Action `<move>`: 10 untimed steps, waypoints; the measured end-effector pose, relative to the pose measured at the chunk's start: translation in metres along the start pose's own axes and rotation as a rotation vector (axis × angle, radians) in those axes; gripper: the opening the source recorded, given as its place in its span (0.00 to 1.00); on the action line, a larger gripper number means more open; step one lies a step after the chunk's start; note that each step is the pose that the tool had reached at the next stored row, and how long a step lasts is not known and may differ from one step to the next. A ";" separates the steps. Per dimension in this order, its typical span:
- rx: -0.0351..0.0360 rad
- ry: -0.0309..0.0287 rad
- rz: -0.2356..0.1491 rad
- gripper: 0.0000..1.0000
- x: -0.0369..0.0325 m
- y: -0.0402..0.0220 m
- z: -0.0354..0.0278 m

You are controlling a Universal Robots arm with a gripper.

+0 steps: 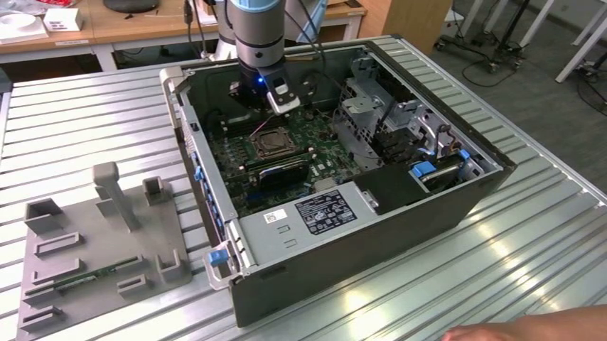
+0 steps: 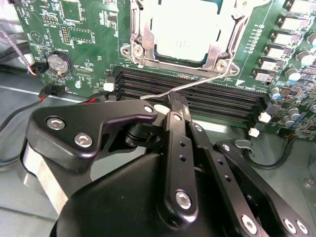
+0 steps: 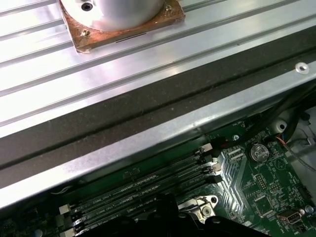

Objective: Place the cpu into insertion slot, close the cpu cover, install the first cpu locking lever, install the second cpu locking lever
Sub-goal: 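Install the first cpu locking lever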

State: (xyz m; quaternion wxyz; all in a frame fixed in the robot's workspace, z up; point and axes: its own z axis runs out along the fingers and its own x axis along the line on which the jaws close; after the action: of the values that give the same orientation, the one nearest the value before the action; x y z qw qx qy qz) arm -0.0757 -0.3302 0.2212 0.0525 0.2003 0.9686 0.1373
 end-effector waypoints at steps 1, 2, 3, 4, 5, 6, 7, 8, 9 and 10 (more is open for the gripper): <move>0.0001 0.0000 0.000 0.11 0.0000 0.0000 0.0001; 0.0000 0.0000 0.000 0.11 -0.0001 -0.0002 0.0003; 0.0000 0.0000 0.000 0.11 -0.0001 -0.0003 0.0006; 0.0000 0.0001 0.000 0.11 -0.0002 -0.0006 0.0009; 0.0000 0.0001 0.000 0.11 -0.0002 -0.0008 0.0012; 0.0001 0.0001 0.000 0.11 -0.0003 -0.0012 0.0015; 0.0000 0.0001 0.000 0.11 -0.0004 -0.0015 0.0019; 0.0000 0.0001 0.000 0.11 -0.0004 -0.0018 0.0023; 0.0001 0.0001 0.000 0.11 -0.0005 -0.0022 0.0027; 0.0001 0.0003 -0.001 0.11 -0.0006 -0.0025 0.0030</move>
State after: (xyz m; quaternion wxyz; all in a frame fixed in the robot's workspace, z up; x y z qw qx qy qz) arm -0.0756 -0.3319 0.2177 0.0524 0.2000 0.9687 0.1373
